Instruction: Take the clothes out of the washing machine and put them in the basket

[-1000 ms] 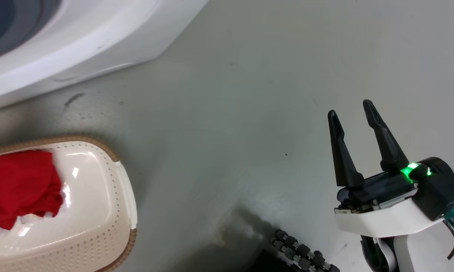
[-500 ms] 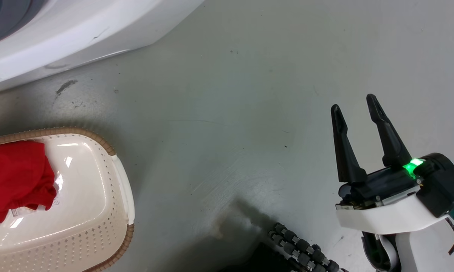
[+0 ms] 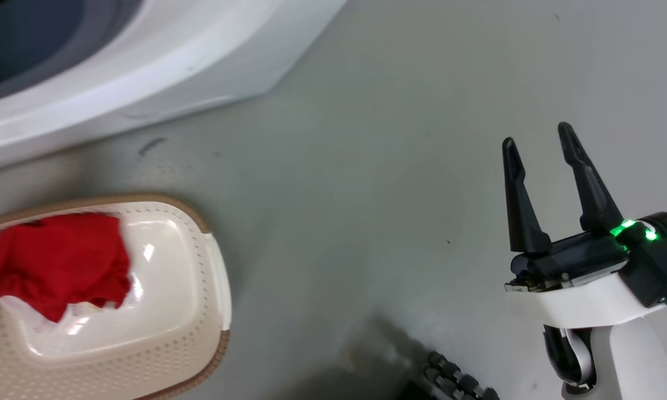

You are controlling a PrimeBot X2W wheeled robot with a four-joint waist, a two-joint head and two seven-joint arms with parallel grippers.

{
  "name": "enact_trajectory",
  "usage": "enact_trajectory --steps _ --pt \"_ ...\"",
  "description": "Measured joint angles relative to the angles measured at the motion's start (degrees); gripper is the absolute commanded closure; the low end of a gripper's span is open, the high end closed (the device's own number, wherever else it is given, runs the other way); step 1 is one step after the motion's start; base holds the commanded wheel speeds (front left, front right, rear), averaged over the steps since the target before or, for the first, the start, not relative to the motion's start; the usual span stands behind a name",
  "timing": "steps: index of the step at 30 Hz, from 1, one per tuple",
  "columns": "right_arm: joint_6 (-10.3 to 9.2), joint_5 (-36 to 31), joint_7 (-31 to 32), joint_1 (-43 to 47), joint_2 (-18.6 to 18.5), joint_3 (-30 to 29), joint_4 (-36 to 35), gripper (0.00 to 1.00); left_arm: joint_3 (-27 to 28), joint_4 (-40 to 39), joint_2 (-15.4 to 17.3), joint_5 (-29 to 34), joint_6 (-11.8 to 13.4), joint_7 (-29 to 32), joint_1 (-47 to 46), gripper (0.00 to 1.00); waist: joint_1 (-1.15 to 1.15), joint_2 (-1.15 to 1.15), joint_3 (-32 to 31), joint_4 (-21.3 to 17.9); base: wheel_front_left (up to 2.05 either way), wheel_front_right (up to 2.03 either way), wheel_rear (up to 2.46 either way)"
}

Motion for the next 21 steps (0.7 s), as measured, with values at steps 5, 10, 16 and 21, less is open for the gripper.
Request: enact_trajectory --steps 5,10,16,21 --pt "0.0 -2.88 0.01 1.21 0.03 -1.24 0.68 0.0 0.8 2.02 -3.1 -1.96 0.78 -10.71 8.82 1.0 -0.01 0.0 -4.82 2.49 0.0 0.0 0.0" --pt "0.0 -4.76 0.0 2.37 0.05 -2.12 1.11 0.0 1.48 2.88 -6.26 -3.47 1.79 -21.59 16.78 1.0 -0.01 0.0 -9.95 5.45 0.0 0.0 0.0" --pt "0.0 -6.8 0.0 4.29 0.07 -2.11 1.66 0.0 3.37 2.02 -9.48 -5.89 2.8 -27.82 25.67 1.0 -0.01 0.0 -16.52 8.73 0.0 0.0 0.0" --pt "0.0 -7.76 0.0 5.95 0.03 -2.55 2.04 0.0 5.86 -4.77 -10.0 -4.63 4.43 -28.33 32.65 1.0 -0.02 0.0 -21.56 11.38 0.0 0.0 0.0"
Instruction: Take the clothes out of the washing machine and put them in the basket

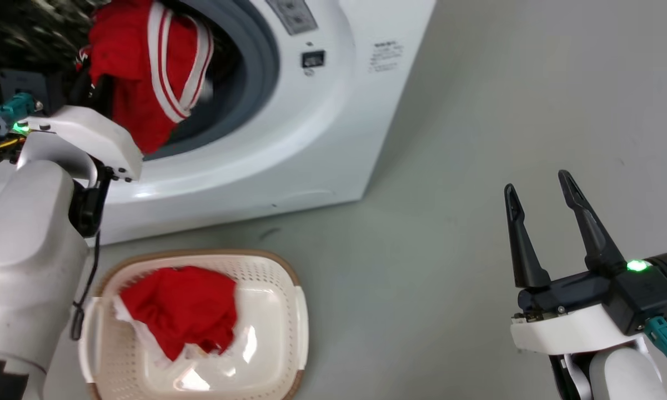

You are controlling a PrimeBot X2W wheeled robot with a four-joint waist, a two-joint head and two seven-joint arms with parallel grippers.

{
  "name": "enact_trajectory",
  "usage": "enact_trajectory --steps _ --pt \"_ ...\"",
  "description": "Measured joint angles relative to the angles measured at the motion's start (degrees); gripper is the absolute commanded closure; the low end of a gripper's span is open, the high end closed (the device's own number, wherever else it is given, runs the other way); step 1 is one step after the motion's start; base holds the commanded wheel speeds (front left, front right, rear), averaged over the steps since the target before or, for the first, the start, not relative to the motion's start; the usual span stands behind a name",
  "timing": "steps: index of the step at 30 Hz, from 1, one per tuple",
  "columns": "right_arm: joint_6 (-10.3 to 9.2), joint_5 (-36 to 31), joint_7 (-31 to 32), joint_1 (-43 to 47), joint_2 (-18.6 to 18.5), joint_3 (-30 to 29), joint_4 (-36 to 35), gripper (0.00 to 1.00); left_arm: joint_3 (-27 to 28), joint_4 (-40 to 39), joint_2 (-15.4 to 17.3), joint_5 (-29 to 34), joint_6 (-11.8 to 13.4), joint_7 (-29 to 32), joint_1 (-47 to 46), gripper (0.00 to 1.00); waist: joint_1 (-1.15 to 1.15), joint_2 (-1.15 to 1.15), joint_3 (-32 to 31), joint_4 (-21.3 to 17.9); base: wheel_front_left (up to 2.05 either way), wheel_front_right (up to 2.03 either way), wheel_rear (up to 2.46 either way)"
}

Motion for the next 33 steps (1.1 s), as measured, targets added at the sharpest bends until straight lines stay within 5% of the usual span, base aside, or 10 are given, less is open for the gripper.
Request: enact_trajectory --steps 11,20,26,33 --pt "0.0 -0.58 0.0 1.83 0.0 -1.49 0.98 0.0 9.54 -24.46 -1.65 6.44 2.89 -0.01 16.19 1.0 0.0 0.0 -7.08 5.67 0.0 0.0 0.0" --pt "0.0 -1.14 0.0 3.59 -0.01 -1.85 1.92 0.0 15.24 -39.02 -6.66 6.39 1.3 -0.16 27.8 1.0 0.0 0.0 -11.46 8.82 0.0 0.0 0.0" --pt "0.0 -1.47 0.0 4.35 0.0 -1.4 1.99 0.0 13.49 -43.84 -9.01 4.54 -0.97 0.2 33.83 1.0 0.01 0.0 -12.73 10.21 0.0 0.0 0.0" --pt "0.0 -1.88 0.0 4.23 0.0 -1.63 1.81 0.0 9.05 -43.44 -9.7 -0.01 -2.3 7.7 39.28 1.0 0.01 0.0 -10.8 10.14 0.0 0.0 0.0"
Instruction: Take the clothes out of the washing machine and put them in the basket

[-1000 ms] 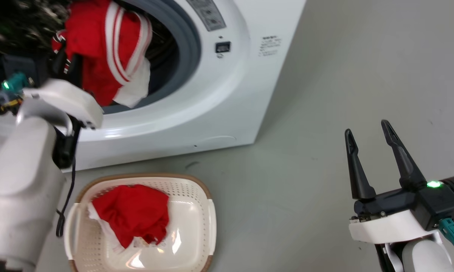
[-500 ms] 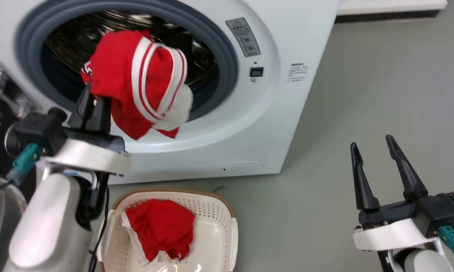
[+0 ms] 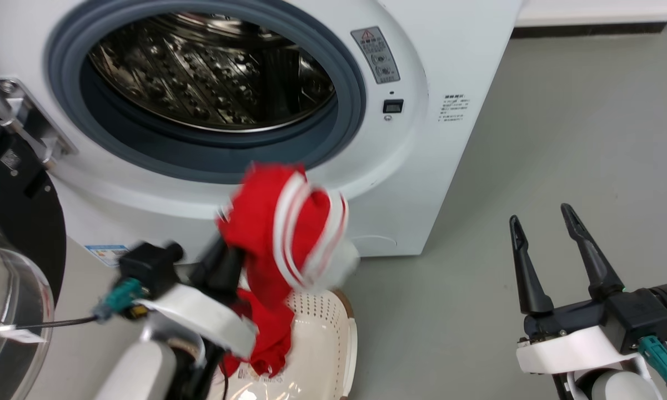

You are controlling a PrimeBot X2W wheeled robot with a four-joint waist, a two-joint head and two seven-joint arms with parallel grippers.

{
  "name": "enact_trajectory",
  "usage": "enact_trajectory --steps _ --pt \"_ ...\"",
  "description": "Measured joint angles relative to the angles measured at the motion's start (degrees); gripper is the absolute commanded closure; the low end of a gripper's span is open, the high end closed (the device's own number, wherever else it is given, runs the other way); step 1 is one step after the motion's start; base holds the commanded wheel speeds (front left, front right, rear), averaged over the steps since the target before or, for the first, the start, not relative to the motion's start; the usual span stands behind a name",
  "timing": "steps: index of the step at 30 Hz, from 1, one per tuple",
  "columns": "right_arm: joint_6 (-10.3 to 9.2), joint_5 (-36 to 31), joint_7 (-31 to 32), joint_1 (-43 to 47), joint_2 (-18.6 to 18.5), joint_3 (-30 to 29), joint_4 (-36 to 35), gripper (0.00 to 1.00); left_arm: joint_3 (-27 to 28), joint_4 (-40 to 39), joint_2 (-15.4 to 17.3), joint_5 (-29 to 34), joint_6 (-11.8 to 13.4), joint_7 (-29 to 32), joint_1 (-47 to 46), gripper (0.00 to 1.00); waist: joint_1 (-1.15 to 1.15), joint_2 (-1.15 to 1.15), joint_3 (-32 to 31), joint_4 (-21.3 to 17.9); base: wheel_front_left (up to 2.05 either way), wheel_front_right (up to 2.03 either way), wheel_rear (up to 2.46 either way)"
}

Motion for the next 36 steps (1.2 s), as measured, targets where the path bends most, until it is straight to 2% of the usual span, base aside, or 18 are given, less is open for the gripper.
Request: enact_trajectory --steps 4,13,17,20,26,29,36 --pt "0.0 -0.37 0.0 -0.32 -0.01 0.07 0.11 0.0 -2.99 3.7 0.36 -3.35 -0.99 4.94 2.18 1.0 0.0 0.0 1.8 -0.59 0.0 0.0 0.0" --pt "0.0 -0.01 0.0 -2.76 -0.02 0.02 -0.99 0.0 -8.11 15.5 -0.34 -3.08 -1.88 5.0 0.62 1.0 0.01 0.0 8.46 -2.65 0.0 0.0 0.0" --pt "0.0 0.62 0.0 -5.03 -0.01 -0.22 -2.25 0.0 -9.6 22.47 0.08 -0.93 -1.91 3.0 -3.72 1.0 0.01 0.0 13.07 -4.09 0.0 0.0 0.0" --pt "0.0 1.29 0.0 -5.94 -0.07 -0.68 -2.52 0.0 -12.01 27.99 1.69 3.77 -2.01 1.31 -7.75 1.0 0.02 0.0 16.9 -5.32 0.0 0.0 0.0" --pt "0.0 2.04 0.0 -6.28 -0.04 -1.25 -2.86 0.0 -14.66 38.84 1.2 3.24 -2.18 0.35 -14.96 1.0 0.02 -0.01 23.97 -8.0 0.0 0.0 0.0" --pt "0.0 2.42 0.0 -6.82 -0.04 -1.33 -3.56 0.0 -15.84 43.11 1.1 0.69 -2.22 0.19 -18.63 1.0 0.02 -0.01 27.09 -9.07 0.0 0.0 0.0" --pt "0.0 2.37 0.0 -7.5 -0.05 -1.42 -5.28 0.0 -20.51 51.74 2.19 -1.74 -2.23 0.11 -25.94 1.0 0.02 -0.01 33.09 -11.24 0.0 0.0 0.0"
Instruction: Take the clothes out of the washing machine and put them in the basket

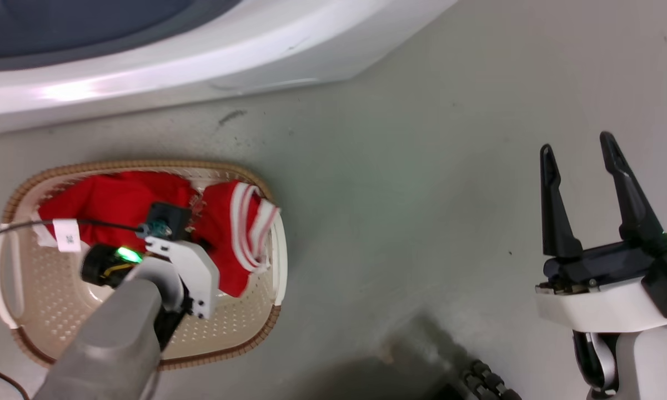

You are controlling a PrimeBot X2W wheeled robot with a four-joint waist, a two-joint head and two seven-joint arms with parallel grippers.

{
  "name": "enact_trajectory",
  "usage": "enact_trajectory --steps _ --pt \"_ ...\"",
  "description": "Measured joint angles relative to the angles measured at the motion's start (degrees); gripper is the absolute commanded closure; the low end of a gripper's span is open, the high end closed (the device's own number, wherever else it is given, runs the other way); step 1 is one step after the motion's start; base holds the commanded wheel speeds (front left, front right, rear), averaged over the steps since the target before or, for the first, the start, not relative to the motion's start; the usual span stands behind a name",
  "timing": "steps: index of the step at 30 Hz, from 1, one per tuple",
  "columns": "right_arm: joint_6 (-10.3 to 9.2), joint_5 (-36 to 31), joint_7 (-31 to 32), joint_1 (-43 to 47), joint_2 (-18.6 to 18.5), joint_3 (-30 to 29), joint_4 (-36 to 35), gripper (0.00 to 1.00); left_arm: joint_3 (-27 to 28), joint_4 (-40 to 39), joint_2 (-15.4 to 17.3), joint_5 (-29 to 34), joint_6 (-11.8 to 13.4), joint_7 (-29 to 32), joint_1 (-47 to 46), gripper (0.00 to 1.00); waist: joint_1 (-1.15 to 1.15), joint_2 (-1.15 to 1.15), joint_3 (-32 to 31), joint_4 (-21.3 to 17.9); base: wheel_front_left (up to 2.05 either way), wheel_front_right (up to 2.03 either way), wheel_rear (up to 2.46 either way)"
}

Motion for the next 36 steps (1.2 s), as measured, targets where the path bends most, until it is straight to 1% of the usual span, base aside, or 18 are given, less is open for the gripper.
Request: enact_trajectory --steps 3,9,10,11,18,20,26,28,30,36 --pt "0.0 -0.01 0.0 -0.88 0.01 0.08 -0.62 0.0 -1.59 3.77 0.11 0.26 0.0 -0.57 -2.46 1.0 0.0 0.0 2.05 -0.56 0.0 0.0 0.0" --pt "0.0 -0.01 0.01 -1.97 0.01 0.58 -1.52 0.0 -4.07 9.07 -0.87 -0.87 0.0 -2.57 -4.96 1.0 0.0 0.0 4.26 -1.16 0.0 0.0 0.0" --pt "0.0 0.0 0.01 -1.97 0.02 0.67 -1.46 0.0 -4.64 10.09 -0.99 -0.69 0.0 -2.72 -5.27 0.59 0.0 0.0 4.25 -1.15 0.0 0.0 0.0" --pt "0.0 0.0 0.0 -1.99 0.02 0.71 -1.35 0.0 -5.1 11.02 -1.27 -0.51 0.0 -2.88 -5.52 0.0 0.0 0.0 4.12 -1.1 0.0 0.0 0.0" --pt "0.0 -0.16 0.01 -2.37 0.02 1.24 0.48 0.0 -6.83 13.12 -3.42 -1.62 0.0 -5.82 -5.48 0.0 -0.01 0.0 0.83 -0.59 0.0 0.0 0.0" --pt "0.0 -1.36 0.0 -2.44 0.03 1.27 1.11 0.0 -7.37 13.32 -3.96 -2.09 0.0 -6.31 -4.71 0.0 -0.01 0.0 -0.85 -0.4 0.0 0.0 0.0" --pt "0.0 -2.83 0.0 -1.75 0.04 -1.08 2.71 0.0 -8.04 10.38 -4.97 -3.01 -0.01 -7.76 -3.42 0.0 -0.01 0.0 -7.07 0.88 0.0 0.0 0.0" --pt "0.0 -2.88 0.01 -1.15 0.04 -1.36 3.63 0.0 -7.26 7.77 -4.44 -2.15 0.1 -7.81 -3.0 0.0 -0.01 0.0 -9.45 1.52 0.0 0.0 0.0" --pt "0.0 -3.12 0.0 -0.47 0.07 -1.37 4.21 0.0 -5.41 3.25 -3.54 -1.04 0.74 -7.9 -2.28 0.0 -0.01 0.0 -11.87 2.21 0.0 0.0 0.0" --pt "0.0 -3.05 0.0 1.66 0.05 -2.24 5.2 0.0 2.43 -10.39 -0.51 2.05 3.01 -7.99 4.75 0.0 -0.02 0.0 -19.32 4.48 0.0 0.0 0.0"
